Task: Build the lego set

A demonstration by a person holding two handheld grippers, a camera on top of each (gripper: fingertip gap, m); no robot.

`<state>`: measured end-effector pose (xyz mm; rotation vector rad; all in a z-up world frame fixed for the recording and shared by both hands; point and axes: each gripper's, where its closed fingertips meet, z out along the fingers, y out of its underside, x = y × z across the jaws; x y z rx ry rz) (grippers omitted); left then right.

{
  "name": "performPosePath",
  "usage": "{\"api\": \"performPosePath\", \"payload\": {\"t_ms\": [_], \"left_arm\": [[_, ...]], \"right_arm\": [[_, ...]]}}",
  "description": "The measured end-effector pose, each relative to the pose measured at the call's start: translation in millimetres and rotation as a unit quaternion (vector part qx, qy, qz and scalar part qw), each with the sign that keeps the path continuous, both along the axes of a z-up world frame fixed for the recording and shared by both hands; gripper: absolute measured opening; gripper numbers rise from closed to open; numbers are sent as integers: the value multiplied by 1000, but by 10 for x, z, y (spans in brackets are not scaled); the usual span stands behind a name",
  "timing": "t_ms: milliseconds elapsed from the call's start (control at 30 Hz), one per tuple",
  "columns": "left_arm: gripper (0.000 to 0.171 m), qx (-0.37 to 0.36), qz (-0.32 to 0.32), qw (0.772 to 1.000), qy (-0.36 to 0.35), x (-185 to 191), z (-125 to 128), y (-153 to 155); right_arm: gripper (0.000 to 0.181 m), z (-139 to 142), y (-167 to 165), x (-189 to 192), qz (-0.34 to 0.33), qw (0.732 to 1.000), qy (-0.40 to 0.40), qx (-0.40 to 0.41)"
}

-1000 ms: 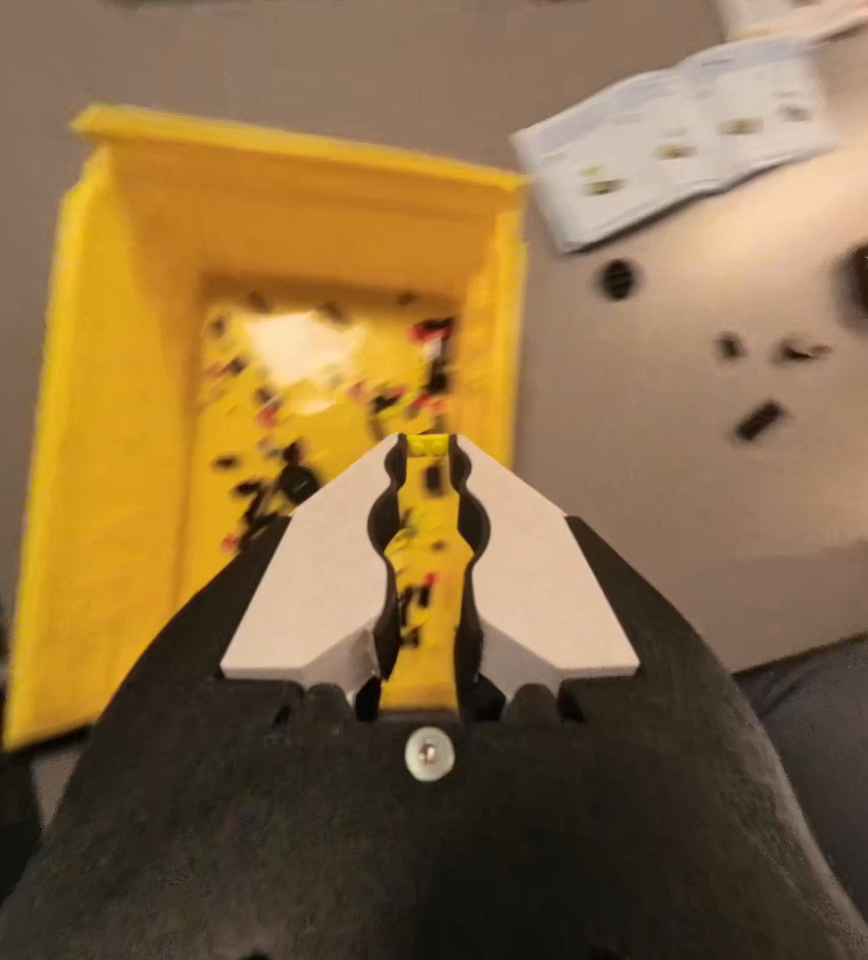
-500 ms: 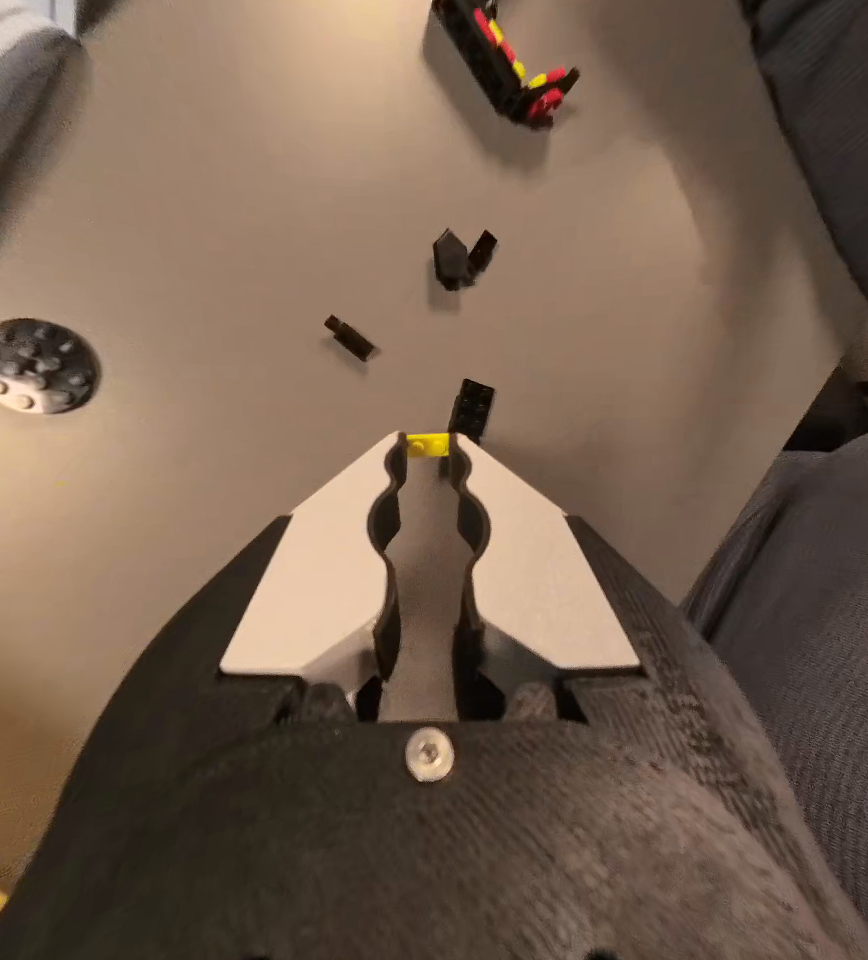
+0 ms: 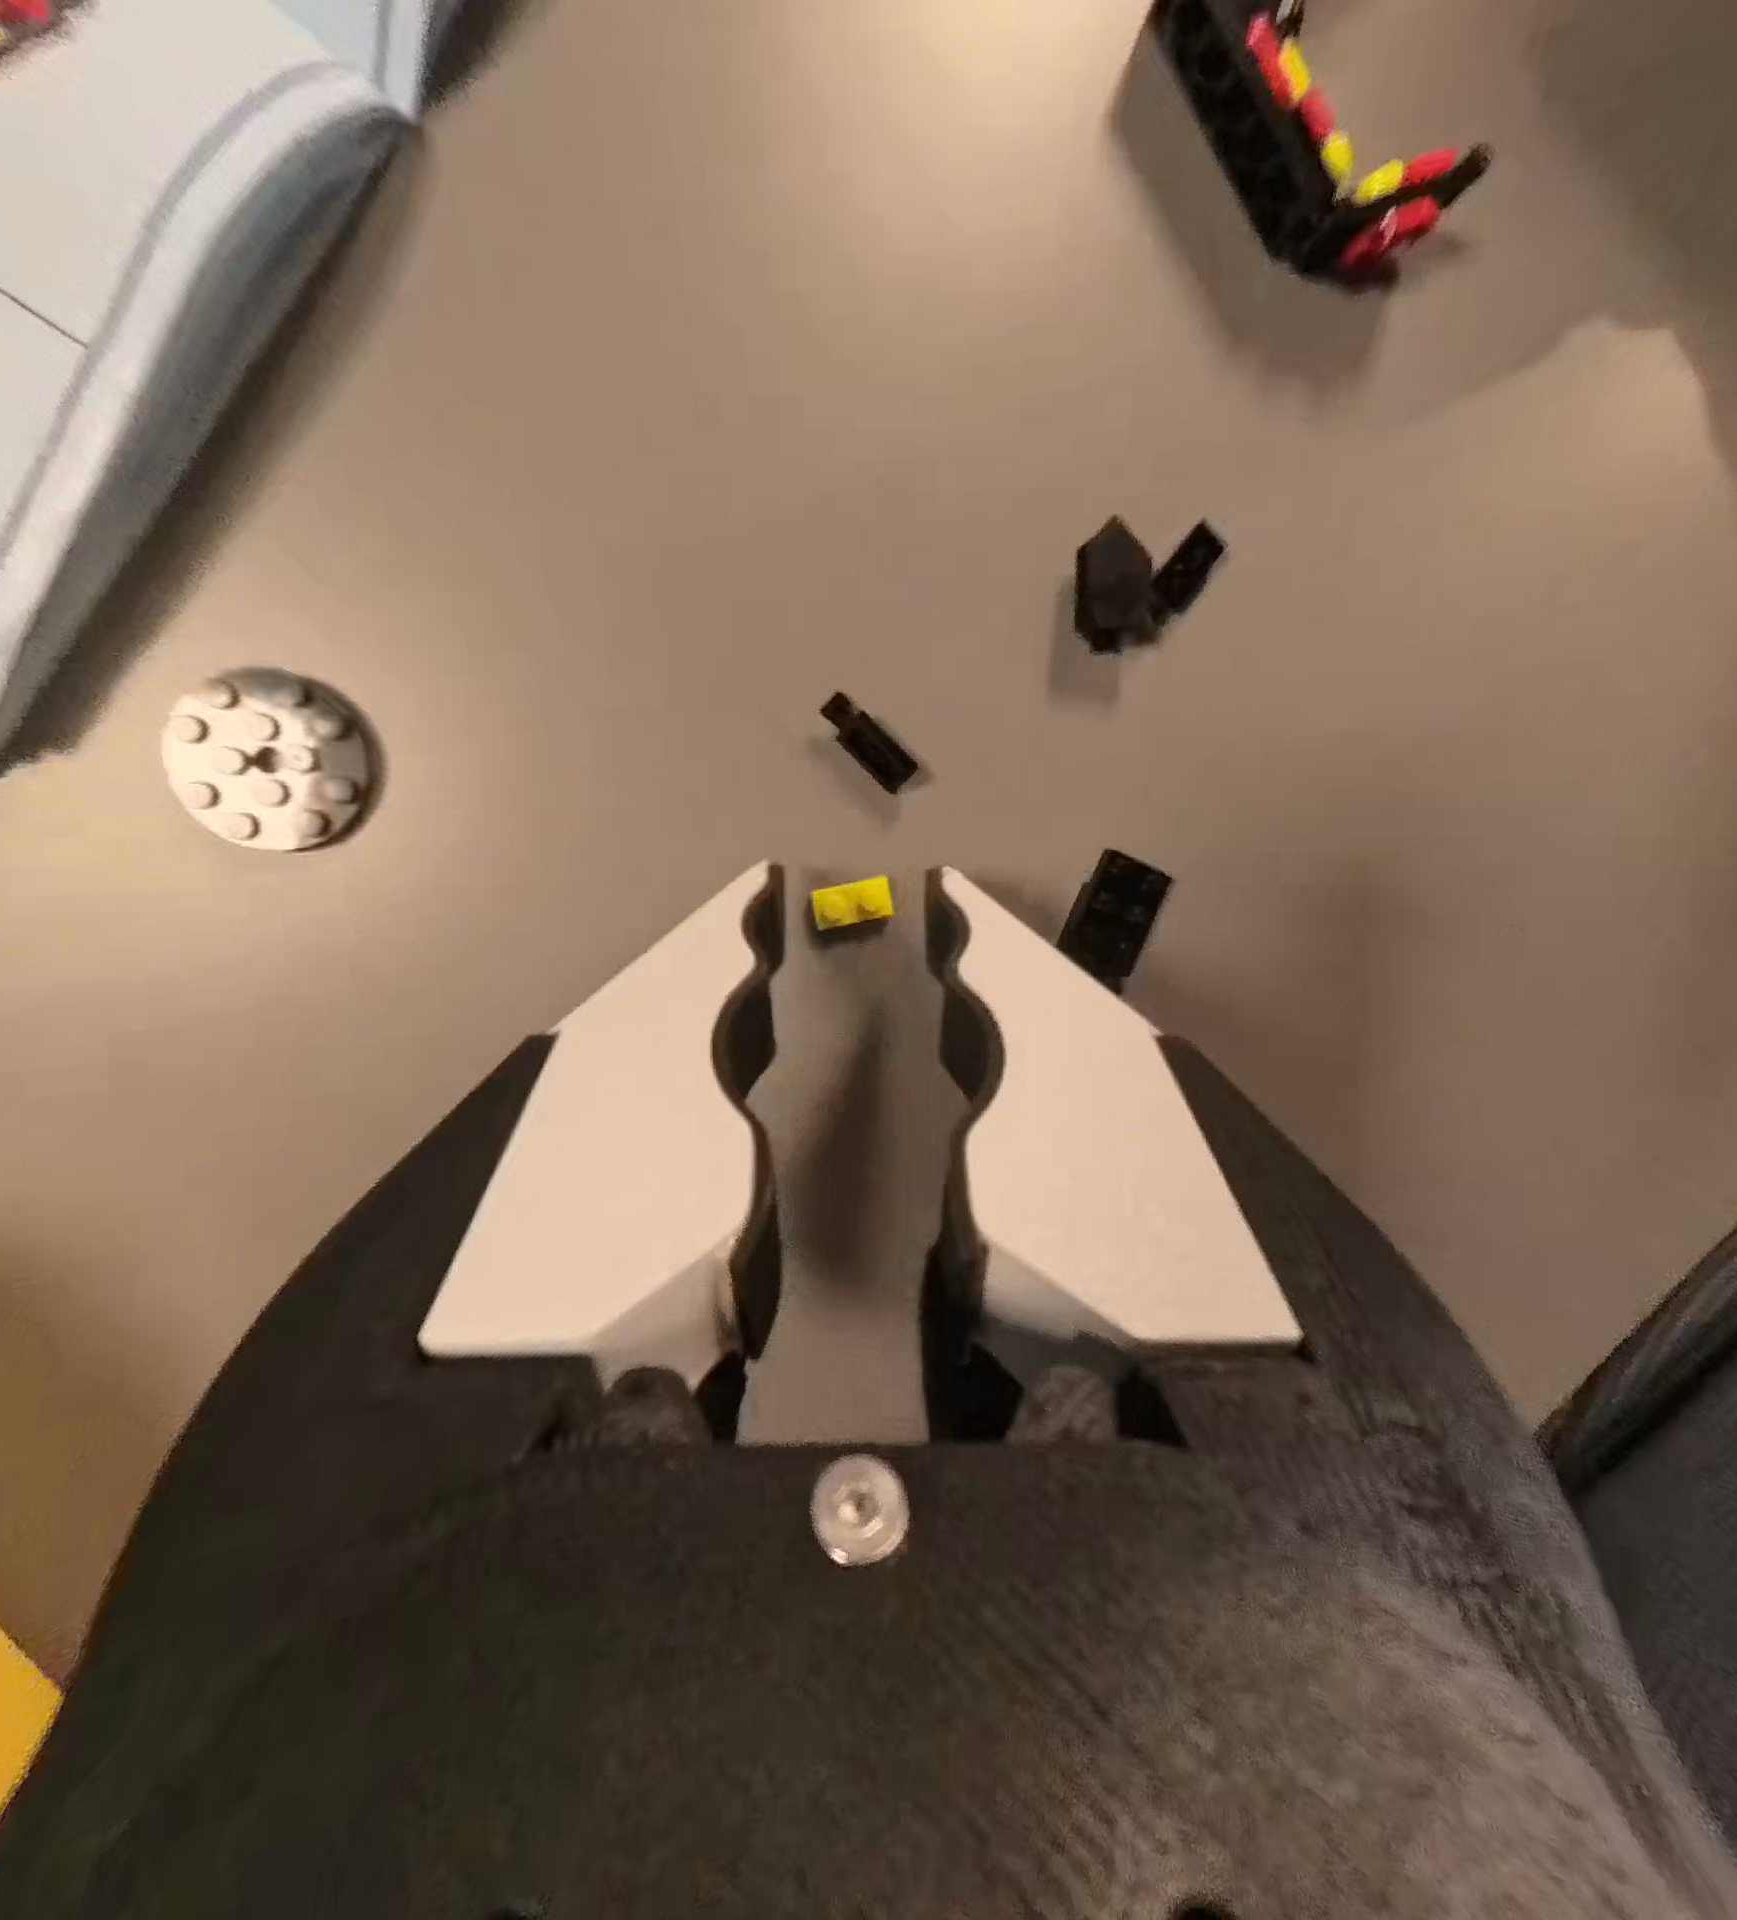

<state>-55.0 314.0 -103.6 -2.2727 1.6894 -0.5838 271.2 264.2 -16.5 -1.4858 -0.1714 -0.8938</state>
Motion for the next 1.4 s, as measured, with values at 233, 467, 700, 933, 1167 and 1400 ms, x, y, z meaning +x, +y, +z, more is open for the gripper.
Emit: {"api": "performPosePath", "payload": {"t_ms": [233,467,700,933,1167,1400], "left_arm": [[46,15,79,985,-156,-468,746,62],[49,308,303,831,-350,-2330,1536,429],[48,115,349,865,-341,-2704,704,43],[47,92,284,880,-370,-2288,707,-245],[33,-1,162,890,-427,-1544,857,-615],[15,94,208,872,-432,-1915,1282,-172]], "right_arm": [[18,32,-39,11,12,999,26,19],[18,3,9,4,11,1000,24,9],[18,-51,58,-26,-5,1000,-18,-24],[19,-80,34,65,-41,998,-27,-37],[19,-103,26,94,-56,997,-35,-48],[19,-97,25,91,-53,997,-32,-45]]}}
